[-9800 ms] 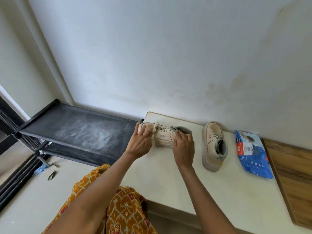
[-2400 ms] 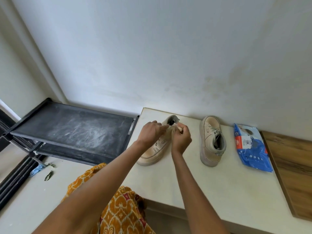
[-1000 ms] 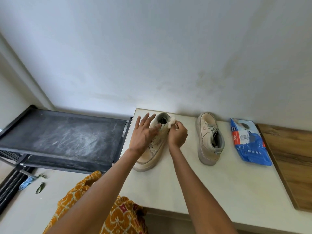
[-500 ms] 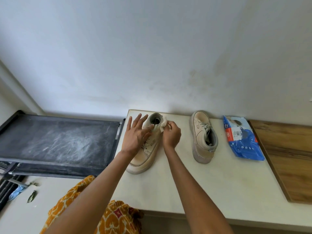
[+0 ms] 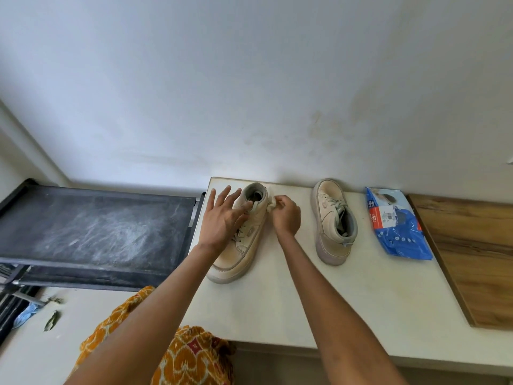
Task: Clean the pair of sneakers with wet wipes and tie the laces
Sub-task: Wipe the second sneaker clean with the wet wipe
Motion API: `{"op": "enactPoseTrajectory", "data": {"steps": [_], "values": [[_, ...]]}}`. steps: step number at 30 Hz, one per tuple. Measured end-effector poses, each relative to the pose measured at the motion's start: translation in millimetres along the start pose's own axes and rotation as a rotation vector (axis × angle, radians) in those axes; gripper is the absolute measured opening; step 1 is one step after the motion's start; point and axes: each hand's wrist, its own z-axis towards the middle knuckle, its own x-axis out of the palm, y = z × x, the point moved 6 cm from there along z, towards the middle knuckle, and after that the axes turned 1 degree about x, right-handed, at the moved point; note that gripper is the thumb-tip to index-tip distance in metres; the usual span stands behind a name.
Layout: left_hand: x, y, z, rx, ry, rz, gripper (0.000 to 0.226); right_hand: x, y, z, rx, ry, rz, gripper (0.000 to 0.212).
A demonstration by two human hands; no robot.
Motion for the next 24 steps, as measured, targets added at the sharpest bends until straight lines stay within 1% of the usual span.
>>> {"op": "enactPoseTrajectory", "data": {"steps": [2, 4, 6, 7, 10, 13, 16, 20, 24], "values": [[0, 0, 0, -0.006, 0.010, 0.011, 0.035, 9, 2, 6, 0.028, 0.109, -0.029, 0.022], [0, 1, 1, -0.010, 0.021, 0.021, 0.033, 14, -1, 4, 0.101, 0.159, 0.043, 0.033], [1, 1, 0, -0.025, 0.039, 0.025, 0.032, 15, -3, -1, 0.124, 0.158, 0.092, 0.044], [1, 1, 0, -0.039, 0.053, 0.026, 0.031, 15, -3, -4, 0.115, 0.145, 0.097, 0.045], [1, -1, 2, -0.062, 0.100, 0.043, 0.031, 14, -11, -15, 0.132, 0.036, 0.136, 0.036], [-1, -3, 5, -0.054, 0.147, 0.051, 0.032, 12, -16, -35, 0.149, -0.073, 0.161, 0.022], [-5, -4, 8, -0.043, 0.148, 0.048, 0.030, 6, -21, -60, 0.149, -0.144, 0.196, 0.020], [-7, -7, 9, -0.019, 0.156, 0.063, 0.029, 2, -31, -97, 0.060, -0.164, 0.153, 0.017], [-9, -11, 10, -0.005, 0.173, 0.139, 0.029, -4, -40, -123, -0.056, -0.123, 0.056, 0.015]]}}
